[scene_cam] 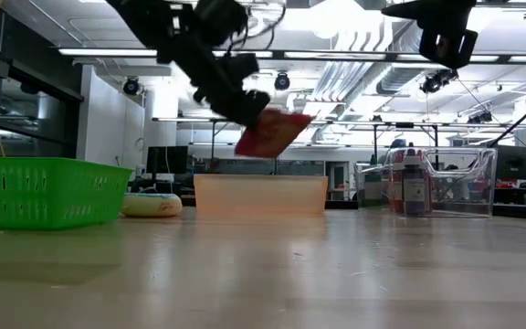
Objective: Pick & Place Food Item
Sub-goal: Put the popcorn bag into the orange bin
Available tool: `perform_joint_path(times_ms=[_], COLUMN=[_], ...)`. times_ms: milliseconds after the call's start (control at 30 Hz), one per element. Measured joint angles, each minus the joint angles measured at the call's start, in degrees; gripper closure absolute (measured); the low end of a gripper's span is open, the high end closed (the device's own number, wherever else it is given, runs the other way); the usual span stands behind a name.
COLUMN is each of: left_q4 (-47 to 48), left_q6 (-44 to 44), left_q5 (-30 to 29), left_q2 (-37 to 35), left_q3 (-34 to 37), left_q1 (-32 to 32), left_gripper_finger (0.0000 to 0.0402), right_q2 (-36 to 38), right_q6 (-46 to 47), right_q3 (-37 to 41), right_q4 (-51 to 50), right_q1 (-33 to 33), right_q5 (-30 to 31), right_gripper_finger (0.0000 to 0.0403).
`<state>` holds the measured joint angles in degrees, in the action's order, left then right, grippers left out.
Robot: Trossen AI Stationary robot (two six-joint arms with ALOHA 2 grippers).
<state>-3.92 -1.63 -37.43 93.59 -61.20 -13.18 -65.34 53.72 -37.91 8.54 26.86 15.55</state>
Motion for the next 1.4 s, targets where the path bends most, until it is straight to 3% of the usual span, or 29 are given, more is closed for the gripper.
perform_joint_path(times_ms=[267, 467, 600, 967, 1400], left_q4=[3.62, 3.82, 4.06, 5.93, 2.11], left_q6=[6.53, 7.70, 9.92, 12.53, 10.45], left_q5=[9.30, 11.57, 17.36, 19.43, 22.39], left_q2=[0.03, 0.02, 0.02, 3.63, 3.80], left_q3=[0.03, 0.03, 0.03, 0.03, 0.03], left_q1=[-8.15, -10.21, -12.14, -14.20, -13.69], left_gripper_finger=[0.0401, 0.0401, 0.0401, 0.0399, 0.0318], right_q2=[-0.02, -0.02, -0.02, -0.04, -0.07], right_q6=[-2.29, -2.98, -3.00, -2.93, -2.80], right_q3=[0.01, 0.04, 0.04, 0.04, 0.07], right_q4=[-0.12, -0.14, -0.14, 0.08, -0.06], right_q1=[1.06, 1.43, 1.91, 5.45, 6.95], right_q5=[0.67, 0.90, 0.95, 4.47, 5.99], right_gripper_finger=[0.0199, 0.0199, 0.0199, 0.0199, 0.0199])
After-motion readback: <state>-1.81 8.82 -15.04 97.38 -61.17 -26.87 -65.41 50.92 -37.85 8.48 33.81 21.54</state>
